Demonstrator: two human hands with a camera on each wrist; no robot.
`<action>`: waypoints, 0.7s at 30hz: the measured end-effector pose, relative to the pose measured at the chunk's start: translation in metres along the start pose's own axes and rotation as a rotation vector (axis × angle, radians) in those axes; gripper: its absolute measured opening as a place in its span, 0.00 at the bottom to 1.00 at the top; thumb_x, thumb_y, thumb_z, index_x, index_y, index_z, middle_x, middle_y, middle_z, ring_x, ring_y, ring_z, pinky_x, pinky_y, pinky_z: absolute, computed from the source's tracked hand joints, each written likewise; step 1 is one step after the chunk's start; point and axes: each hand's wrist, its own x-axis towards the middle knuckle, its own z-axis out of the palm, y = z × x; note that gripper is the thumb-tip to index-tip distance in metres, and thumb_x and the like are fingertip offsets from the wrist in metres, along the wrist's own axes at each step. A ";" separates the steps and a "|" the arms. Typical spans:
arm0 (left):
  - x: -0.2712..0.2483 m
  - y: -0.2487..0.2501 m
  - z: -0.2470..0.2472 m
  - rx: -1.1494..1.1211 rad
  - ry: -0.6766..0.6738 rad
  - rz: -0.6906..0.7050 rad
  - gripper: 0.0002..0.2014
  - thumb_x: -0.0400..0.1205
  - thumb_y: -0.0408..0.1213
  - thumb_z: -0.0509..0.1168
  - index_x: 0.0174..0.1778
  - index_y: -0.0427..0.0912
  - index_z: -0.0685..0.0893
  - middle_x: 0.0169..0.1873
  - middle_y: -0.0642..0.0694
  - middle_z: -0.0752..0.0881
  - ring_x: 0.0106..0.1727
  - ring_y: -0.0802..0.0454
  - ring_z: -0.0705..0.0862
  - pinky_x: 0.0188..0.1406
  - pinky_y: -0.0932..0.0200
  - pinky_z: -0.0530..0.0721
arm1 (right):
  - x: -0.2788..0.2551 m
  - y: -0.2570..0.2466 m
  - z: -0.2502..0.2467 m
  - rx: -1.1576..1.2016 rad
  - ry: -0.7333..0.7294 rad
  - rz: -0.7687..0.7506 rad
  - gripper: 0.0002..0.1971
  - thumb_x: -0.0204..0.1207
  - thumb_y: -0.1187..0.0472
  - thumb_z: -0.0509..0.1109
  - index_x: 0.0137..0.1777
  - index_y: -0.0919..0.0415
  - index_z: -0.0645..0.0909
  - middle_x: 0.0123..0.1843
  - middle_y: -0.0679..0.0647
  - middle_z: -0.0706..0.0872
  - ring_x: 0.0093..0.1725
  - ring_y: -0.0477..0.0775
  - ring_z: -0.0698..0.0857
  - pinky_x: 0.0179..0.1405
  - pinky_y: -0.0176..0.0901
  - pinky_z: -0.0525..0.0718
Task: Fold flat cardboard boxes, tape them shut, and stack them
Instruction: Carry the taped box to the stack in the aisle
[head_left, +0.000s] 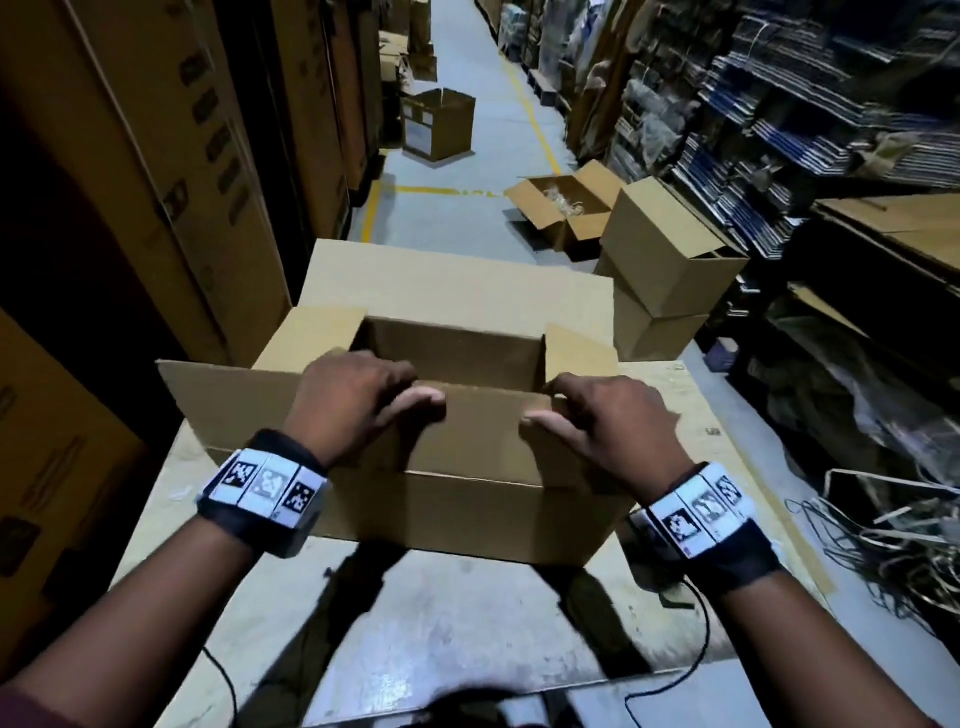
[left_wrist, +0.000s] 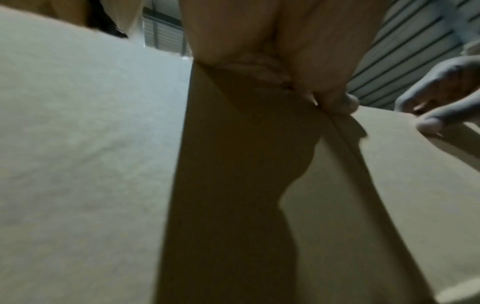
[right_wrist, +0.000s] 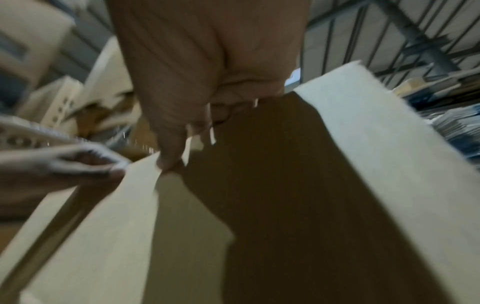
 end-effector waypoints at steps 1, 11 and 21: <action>0.005 0.001 0.006 0.018 -0.026 -0.034 0.31 0.81 0.71 0.41 0.43 0.54 0.83 0.37 0.48 0.88 0.45 0.44 0.86 0.50 0.48 0.79 | 0.002 -0.001 0.008 -0.019 0.007 0.011 0.23 0.81 0.33 0.62 0.46 0.53 0.82 0.34 0.52 0.86 0.36 0.62 0.86 0.30 0.46 0.78; 0.014 0.058 0.096 -0.045 -0.403 -0.199 0.32 0.89 0.58 0.45 0.89 0.54 0.46 0.88 0.40 0.43 0.88 0.41 0.41 0.84 0.34 0.46 | -0.001 0.004 0.075 0.044 -0.646 0.238 0.41 0.85 0.31 0.49 0.90 0.48 0.37 0.91 0.58 0.34 0.89 0.62 0.35 0.84 0.70 0.38; 0.023 0.104 0.113 -0.066 -0.441 -0.105 0.44 0.77 0.67 0.22 0.88 0.52 0.49 0.89 0.44 0.48 0.89 0.43 0.46 0.85 0.36 0.46 | -0.004 0.076 0.043 0.667 -0.367 0.469 0.31 0.80 0.47 0.75 0.82 0.53 0.74 0.78 0.51 0.78 0.76 0.51 0.77 0.69 0.39 0.73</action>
